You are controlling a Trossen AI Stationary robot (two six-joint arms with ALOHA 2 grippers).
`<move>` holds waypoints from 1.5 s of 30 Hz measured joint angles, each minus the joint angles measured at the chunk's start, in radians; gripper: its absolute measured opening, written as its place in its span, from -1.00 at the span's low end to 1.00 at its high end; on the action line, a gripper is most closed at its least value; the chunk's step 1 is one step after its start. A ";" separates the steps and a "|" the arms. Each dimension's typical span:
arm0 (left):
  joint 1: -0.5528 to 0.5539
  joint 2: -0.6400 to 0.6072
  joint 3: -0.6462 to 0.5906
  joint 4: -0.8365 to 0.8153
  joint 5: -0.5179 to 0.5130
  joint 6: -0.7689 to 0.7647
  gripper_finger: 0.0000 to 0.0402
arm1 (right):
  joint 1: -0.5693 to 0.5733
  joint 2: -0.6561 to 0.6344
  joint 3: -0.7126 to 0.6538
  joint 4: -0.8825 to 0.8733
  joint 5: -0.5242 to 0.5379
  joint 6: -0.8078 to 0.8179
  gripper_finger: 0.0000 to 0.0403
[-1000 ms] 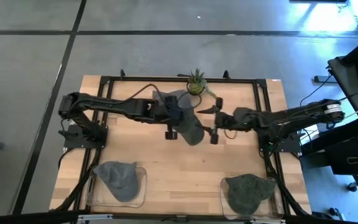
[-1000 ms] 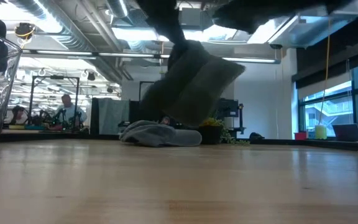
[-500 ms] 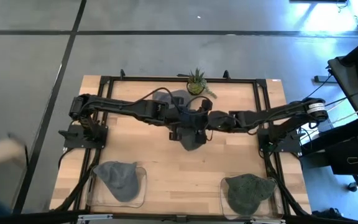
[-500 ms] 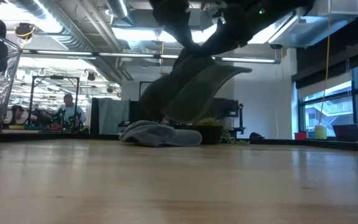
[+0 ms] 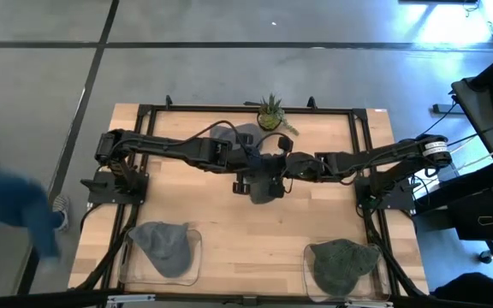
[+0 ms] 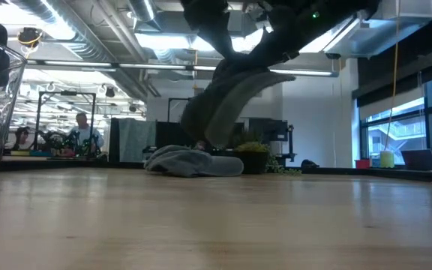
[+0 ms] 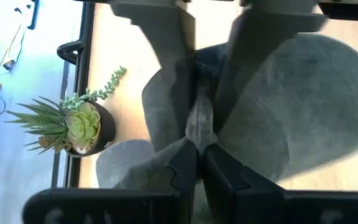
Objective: Pick & Place hat
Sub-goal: Put the black cap into the right transparent bin
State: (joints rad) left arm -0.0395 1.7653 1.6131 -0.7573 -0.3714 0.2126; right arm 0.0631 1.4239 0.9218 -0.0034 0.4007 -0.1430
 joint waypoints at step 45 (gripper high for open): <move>0.164 -0.385 -0.725 0.960 0.521 -0.098 -0.56 | 0.558 -0.151 -0.171 -0.038 0.694 0.082 -0.94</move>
State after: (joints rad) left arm 0.1249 1.3802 0.8879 0.2027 0.1493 0.1144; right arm 0.6214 1.2732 0.7509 -0.0413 1.0950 -0.0611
